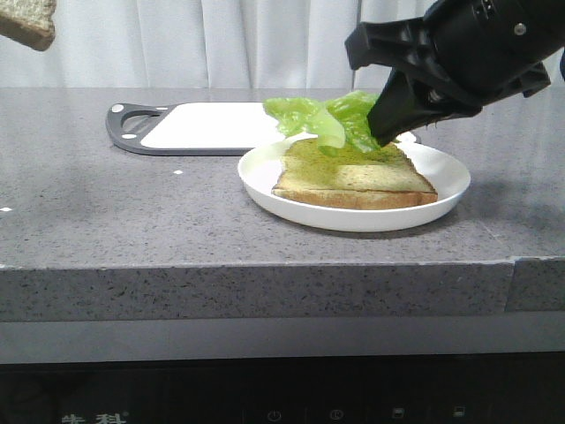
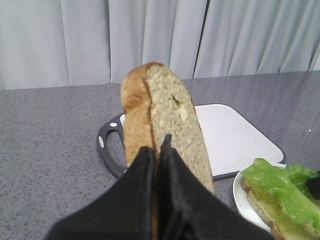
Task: Left arm grabs bread, right arm adds lettuce
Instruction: 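Open the right gripper to drop the lettuce onto the bread, withdraw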
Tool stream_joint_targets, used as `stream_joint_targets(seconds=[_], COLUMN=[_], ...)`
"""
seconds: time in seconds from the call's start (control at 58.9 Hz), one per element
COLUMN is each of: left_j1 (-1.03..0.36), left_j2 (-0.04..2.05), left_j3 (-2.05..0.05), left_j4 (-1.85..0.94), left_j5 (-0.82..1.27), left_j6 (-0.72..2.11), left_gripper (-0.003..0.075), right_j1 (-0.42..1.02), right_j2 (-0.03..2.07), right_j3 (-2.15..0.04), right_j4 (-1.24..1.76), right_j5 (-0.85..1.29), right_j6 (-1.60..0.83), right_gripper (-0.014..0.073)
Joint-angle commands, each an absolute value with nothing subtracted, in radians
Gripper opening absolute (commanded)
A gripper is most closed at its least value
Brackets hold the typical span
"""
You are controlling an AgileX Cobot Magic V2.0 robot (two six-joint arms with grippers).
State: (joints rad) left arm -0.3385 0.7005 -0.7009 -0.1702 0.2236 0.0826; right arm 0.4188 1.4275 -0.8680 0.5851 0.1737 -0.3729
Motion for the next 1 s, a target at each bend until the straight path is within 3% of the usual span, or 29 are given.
stream_joint_targets(seconds=[0.0,0.475,0.985], left_j1=[-0.336,-0.336,-0.336], left_j2=[0.695,0.695,0.695], left_j3=[-0.73,-0.73,-0.73], left_j4=[-0.183,-0.183,-0.19], left_j5=[0.125,0.155,0.155], left_j6=[0.077,0.077,0.077], left_gripper=[-0.0021,-0.0021,-0.0021], right_j1=[0.42,0.419,0.419], right_j2=[1.395,1.392,1.169], right_j3=[-0.889,-0.889,-0.889], right_j4=[0.579,0.579,0.551], right_j5=[0.13,0.102,0.062], right_j6=[-0.373,-0.373,-0.373], right_gripper=[0.0143,0.0489,0.0482])
